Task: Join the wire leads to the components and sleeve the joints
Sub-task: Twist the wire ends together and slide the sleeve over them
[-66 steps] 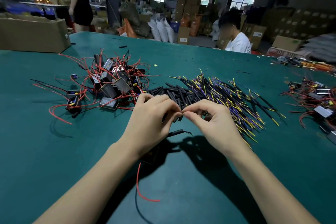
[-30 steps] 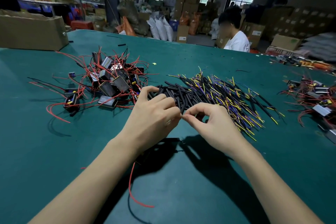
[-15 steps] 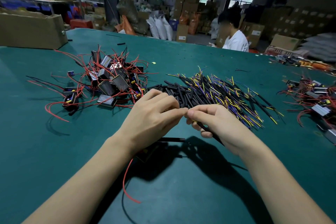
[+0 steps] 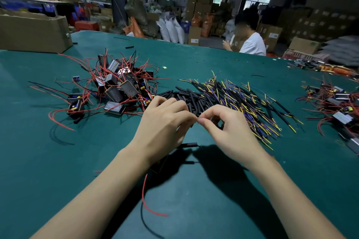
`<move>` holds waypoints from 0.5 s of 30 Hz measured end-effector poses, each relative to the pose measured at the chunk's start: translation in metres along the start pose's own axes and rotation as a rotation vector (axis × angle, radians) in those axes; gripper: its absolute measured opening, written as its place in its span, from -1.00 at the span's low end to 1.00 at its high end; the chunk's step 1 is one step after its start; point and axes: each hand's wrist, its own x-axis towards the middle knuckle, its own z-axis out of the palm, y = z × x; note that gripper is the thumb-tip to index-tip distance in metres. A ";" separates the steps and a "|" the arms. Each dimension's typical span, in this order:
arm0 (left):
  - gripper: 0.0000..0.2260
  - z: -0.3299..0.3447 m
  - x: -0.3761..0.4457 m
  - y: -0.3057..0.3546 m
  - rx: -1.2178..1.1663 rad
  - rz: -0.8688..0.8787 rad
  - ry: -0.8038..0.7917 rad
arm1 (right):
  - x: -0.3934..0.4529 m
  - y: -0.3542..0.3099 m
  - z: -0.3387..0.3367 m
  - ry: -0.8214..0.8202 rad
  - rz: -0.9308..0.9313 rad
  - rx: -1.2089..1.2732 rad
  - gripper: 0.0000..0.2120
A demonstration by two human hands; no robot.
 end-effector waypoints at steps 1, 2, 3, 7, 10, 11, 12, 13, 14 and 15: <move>-0.91 0.000 0.000 0.002 -0.033 -0.059 -0.049 | -0.002 0.001 0.002 0.024 -0.082 -0.158 -0.91; -0.90 0.000 0.000 0.003 -0.075 -0.130 -0.098 | -0.004 0.001 0.004 0.055 -0.174 -0.310 -0.93; -0.89 -0.001 0.000 0.004 -0.132 -0.210 -0.145 | -0.005 0.002 0.006 0.085 -0.273 -0.433 -0.93; -0.97 -0.008 0.006 -0.007 -0.470 -0.507 -0.335 | -0.003 0.004 0.015 0.155 -0.571 -0.665 -0.89; -0.92 -0.021 0.007 -0.017 -0.698 -0.605 -0.490 | -0.004 0.002 0.021 0.235 -0.659 -0.672 -0.90; -0.91 -0.024 0.006 -0.019 -0.783 -0.642 -0.521 | -0.004 0.002 0.022 0.260 -0.677 -0.656 -0.91; -0.91 -0.027 0.005 -0.021 -0.849 -0.676 -0.550 | -0.005 0.001 0.023 0.288 -0.696 -0.642 -0.92; -0.93 -0.029 0.005 -0.022 -0.897 -0.700 -0.577 | -0.006 0.001 0.023 0.317 -0.712 -0.625 -0.93; -0.95 -0.030 0.004 -0.022 -0.935 -0.712 -0.597 | -0.006 0.000 0.024 0.342 -0.720 -0.602 -0.93; -0.92 -0.031 0.003 -0.022 -0.976 -0.717 -0.599 | -0.006 -0.002 0.024 0.367 -0.717 -0.565 -0.93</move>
